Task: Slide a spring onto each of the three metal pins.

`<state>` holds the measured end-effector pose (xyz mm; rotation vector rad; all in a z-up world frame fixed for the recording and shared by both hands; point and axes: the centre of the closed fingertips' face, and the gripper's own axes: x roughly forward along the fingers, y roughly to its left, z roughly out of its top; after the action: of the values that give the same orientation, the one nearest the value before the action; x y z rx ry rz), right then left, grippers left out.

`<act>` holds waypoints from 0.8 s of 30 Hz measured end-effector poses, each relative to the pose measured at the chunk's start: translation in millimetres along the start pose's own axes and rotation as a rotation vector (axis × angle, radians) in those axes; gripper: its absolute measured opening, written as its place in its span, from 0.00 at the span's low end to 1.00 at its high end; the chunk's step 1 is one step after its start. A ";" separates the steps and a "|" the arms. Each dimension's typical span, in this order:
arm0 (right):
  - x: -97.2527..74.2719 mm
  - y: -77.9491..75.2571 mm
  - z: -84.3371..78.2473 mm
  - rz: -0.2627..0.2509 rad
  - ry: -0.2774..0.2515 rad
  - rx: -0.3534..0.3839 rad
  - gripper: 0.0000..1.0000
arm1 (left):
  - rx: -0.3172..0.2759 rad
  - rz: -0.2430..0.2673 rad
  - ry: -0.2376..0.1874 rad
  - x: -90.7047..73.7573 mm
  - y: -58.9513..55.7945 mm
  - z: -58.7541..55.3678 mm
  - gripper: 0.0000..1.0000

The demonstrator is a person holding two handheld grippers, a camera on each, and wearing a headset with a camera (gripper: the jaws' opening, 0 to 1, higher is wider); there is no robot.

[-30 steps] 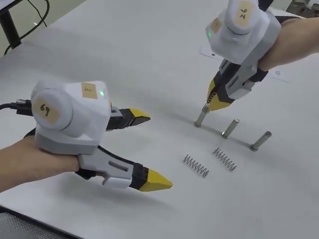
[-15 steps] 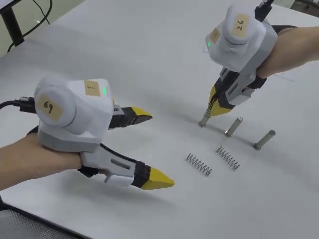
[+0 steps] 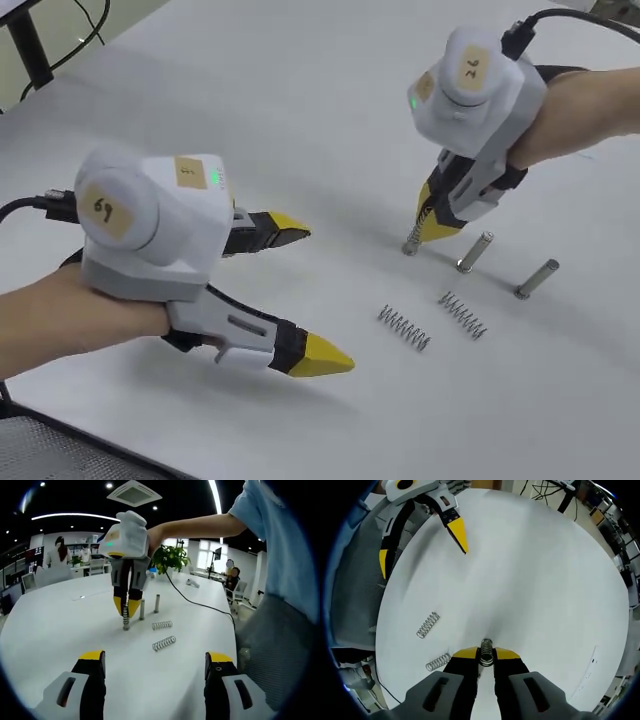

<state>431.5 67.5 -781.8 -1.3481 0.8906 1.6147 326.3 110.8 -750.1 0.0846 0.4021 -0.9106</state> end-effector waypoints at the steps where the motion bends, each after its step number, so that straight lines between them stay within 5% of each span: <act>1: 0.6 -0.2 0.5 -0.001 0.000 0.000 0.08 | -0.002 -0.003 -0.001 0.1 -0.4 -0.1 0.78; 24: 11.7 -2.0 -1.6 0.010 0.015 0.003 0.08 | -0.006 -0.006 0.004 -0.3 0.6 -2.2 0.78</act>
<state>433.1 68.7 -793.6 -1.3573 0.9094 1.6128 325.9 111.8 -752.1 0.0792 0.4090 -0.9154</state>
